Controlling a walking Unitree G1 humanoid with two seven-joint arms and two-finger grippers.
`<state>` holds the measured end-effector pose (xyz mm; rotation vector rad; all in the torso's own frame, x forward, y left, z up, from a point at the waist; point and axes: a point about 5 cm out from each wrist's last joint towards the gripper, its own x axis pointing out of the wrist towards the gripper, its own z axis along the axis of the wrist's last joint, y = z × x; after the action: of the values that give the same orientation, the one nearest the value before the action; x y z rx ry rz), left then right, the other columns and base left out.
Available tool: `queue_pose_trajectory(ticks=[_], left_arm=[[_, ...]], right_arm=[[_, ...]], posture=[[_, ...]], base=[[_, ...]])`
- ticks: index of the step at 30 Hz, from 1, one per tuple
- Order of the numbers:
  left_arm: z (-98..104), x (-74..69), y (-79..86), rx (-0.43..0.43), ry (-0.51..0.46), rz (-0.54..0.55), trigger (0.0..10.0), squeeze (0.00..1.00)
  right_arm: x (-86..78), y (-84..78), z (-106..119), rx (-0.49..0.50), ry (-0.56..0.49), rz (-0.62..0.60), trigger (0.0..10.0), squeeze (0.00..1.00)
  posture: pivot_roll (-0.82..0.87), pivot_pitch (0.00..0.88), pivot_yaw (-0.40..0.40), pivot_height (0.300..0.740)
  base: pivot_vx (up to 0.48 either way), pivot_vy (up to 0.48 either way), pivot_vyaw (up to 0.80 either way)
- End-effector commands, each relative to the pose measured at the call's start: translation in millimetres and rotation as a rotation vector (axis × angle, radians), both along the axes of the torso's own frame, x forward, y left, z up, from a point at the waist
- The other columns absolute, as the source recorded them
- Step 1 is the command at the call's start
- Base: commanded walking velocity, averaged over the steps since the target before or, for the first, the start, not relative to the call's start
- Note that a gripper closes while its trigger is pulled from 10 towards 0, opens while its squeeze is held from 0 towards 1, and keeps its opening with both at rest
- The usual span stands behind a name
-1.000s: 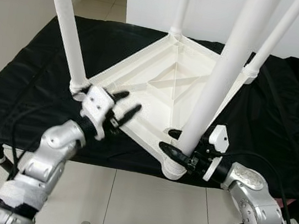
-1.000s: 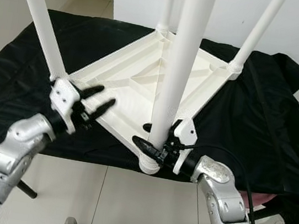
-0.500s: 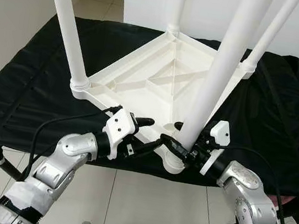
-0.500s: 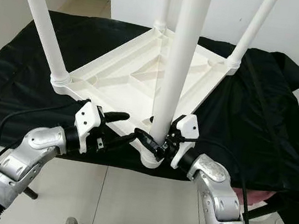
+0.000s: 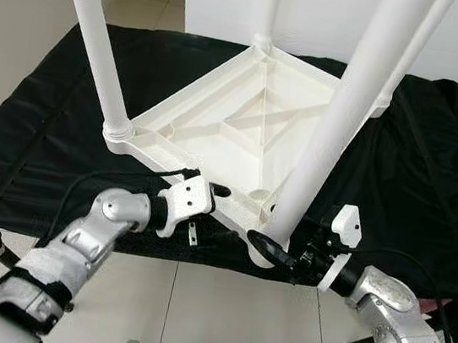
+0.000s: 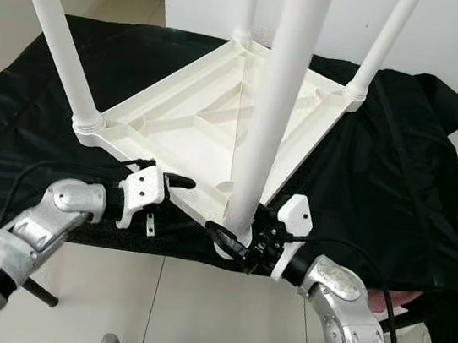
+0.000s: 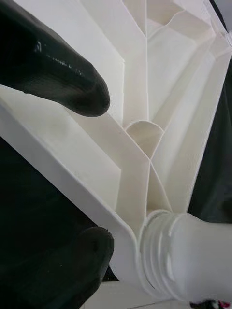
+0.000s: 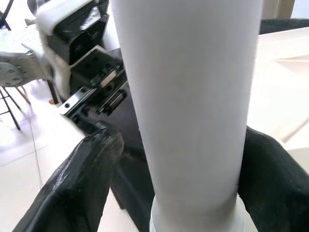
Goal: Building children table
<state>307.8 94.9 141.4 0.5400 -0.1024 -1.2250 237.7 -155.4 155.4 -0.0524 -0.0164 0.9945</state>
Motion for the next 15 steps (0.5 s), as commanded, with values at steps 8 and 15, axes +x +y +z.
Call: queue_pose_trajectory(ticks=[8, 15], left_arm=[[-4, 17.7, 9.2, 0.064, 0.002, 0.021, 10.0, 0.00], [-7, 28.8, 13.1, 0.078, 0.095, 0.003, 10.0, 0.00]], right_arm=[[-21.0, -9.7, -3, -0.016, 0.062, 0.057, 10.0, 0.00], [-23.9, -12.4, -1, -0.012, 0.056, 0.037, 10.0, 0.00]], posture=[[-0.15, 0.078, 0.081, 0.740], [-0.17, 0.075, 0.099, 0.740]], base=[[0.000, 0.000, 0.00], [0.000, 0.000, 0.00]])
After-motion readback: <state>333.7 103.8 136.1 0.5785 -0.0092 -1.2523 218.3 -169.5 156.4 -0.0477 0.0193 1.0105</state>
